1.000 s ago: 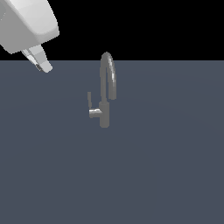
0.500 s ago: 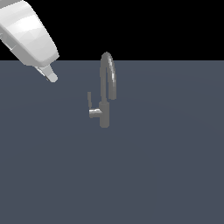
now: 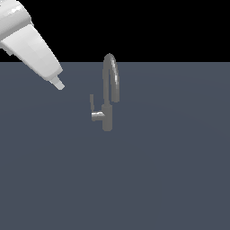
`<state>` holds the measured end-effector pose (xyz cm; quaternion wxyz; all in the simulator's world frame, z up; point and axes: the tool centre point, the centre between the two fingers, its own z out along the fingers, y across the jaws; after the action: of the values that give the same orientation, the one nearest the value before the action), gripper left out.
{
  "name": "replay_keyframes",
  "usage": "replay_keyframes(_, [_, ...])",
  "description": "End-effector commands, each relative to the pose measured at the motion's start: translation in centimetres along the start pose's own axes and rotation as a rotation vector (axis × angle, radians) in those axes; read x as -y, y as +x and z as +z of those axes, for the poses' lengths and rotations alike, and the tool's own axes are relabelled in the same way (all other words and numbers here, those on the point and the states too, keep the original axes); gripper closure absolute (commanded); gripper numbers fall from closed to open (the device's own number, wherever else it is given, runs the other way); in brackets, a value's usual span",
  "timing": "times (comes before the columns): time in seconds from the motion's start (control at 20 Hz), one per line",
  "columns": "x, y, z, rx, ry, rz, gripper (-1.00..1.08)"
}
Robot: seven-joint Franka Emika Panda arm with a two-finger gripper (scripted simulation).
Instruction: Turn on the faucet by rotating a designated handle.
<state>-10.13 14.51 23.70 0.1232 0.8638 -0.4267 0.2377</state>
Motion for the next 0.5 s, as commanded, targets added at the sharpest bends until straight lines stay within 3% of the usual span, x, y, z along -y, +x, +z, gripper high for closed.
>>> replay_keyframes(0.0, [0.4, 0.1, 0.5, -0.010, -0.005, 0.018, 1.08])
replay_keyframes(0.45, [1.7, 0.4, 2.1, -0.042, -0.027, 0.077, 1.08])
